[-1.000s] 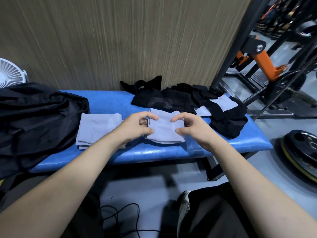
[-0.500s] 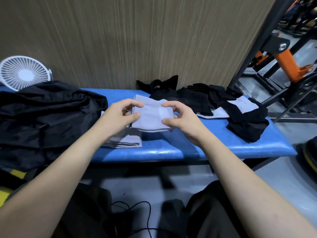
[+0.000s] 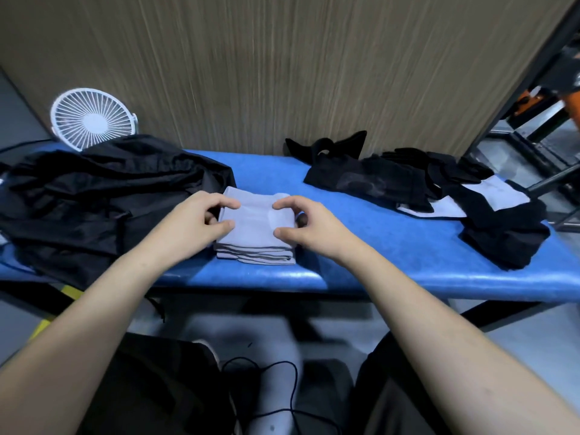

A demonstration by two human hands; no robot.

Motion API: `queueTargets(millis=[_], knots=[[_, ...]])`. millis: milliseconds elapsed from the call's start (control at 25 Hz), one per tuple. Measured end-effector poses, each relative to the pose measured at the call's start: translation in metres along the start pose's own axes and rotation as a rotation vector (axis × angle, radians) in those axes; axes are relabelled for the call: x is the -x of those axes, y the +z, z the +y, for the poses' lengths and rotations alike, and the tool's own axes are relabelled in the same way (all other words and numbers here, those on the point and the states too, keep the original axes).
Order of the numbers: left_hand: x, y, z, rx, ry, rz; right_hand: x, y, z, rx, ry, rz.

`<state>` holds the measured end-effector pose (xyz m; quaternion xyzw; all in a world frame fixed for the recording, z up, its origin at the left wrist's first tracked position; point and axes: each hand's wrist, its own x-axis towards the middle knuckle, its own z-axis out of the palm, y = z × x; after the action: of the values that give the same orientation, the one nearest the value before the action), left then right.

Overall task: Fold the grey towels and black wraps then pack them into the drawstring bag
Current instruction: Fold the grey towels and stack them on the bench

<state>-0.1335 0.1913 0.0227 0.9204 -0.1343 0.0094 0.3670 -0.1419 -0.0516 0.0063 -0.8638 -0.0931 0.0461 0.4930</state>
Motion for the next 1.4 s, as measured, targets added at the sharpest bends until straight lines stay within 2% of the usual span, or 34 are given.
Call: queueTargets(millis=[80,360,600,680,840,1120,1240,1400], knots=[[0.0,0.004,0.0,-0.066,0.031,0.004,-0.002,0.0,0.004,0.2,-0.033,-0.022],[-0.002,0.009,-0.001,-0.158,0.01,-0.081,-0.001,-0.002,0.011,0.269,-0.072,-0.026],[0.001,0.005,0.005,-0.223,0.175,0.024,0.001,-0.003,0.008,0.411,-0.175,0.028],[-0.001,0.007,0.005,-0.286,0.216,-0.04,0.0,-0.001,0.01,0.468,-0.186,-0.018],[-0.002,0.015,-0.001,-0.595,0.144,-0.18,0.0,-0.001,0.017,0.521,-0.124,-0.118],[-0.002,0.015,-0.008,-0.643,0.11,-0.237,-0.002,0.001,0.025,0.515,-0.07,-0.167],[-0.001,0.015,-0.002,-0.593,0.13,-0.149,0.0,0.001,0.026,0.471,-0.1,-0.134],[-0.005,0.012,0.009,-0.443,0.205,0.062,0.006,-0.008,0.022,0.353,-0.173,-0.022]])
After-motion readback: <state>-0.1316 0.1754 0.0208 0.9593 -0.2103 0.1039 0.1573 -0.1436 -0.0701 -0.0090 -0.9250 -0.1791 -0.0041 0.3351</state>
